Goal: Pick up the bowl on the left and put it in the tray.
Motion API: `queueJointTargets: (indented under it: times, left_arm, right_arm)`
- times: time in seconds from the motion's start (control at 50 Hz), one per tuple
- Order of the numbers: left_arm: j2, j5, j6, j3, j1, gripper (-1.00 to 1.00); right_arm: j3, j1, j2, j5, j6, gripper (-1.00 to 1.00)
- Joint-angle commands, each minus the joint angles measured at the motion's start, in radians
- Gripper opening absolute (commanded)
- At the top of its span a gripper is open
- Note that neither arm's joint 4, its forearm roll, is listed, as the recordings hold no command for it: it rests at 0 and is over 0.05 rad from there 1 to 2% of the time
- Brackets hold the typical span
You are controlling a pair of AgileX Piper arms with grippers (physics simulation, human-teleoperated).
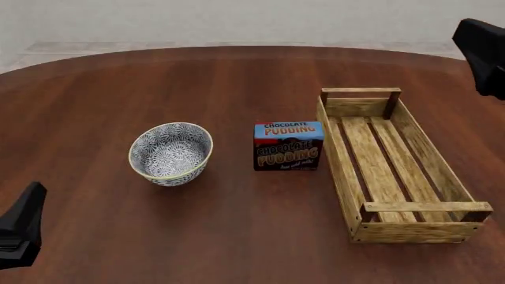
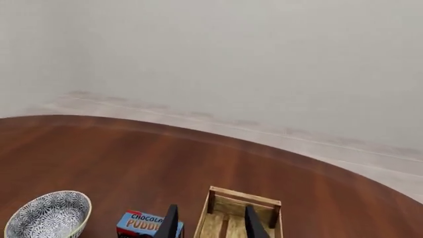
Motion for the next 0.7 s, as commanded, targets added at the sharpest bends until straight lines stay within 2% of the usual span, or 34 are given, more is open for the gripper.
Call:
queueJointTargets:
  times: [0.02,0.14,0.28,0.3,0.4,0.7]
  left_arm:
    - [0.0,0.0,0.0,0.0,0.0,1.0]
    - [0.0,0.0,0.0,0.0,0.0,1.0]
    - [0.0,0.0,0.0,0.0,0.0,1.0]
    - [0.0,0.0,0.0,0.0,0.0,1.0]
    - [0.0,0.0,0.0,0.0,0.0,1.0]
    - [0.0,0.0,0.0,0.0,0.0,1.0]
  right_arm:
    - [-0.174,0.08,0.107,0.088,0.023,1.0]
    - [-0.245,0.11,0.164,0.129,0.045,1.0]
    - [-0.318,0.158,0.262,0.164,0.033,1.0]
    - [-0.345,0.183,0.292,0.178,0.056,1.0]
    - [-0.397,0.203,0.339,0.193,0.038,1.0]
    - [-0.516,0.284,0.469,0.213,0.041,1.0]
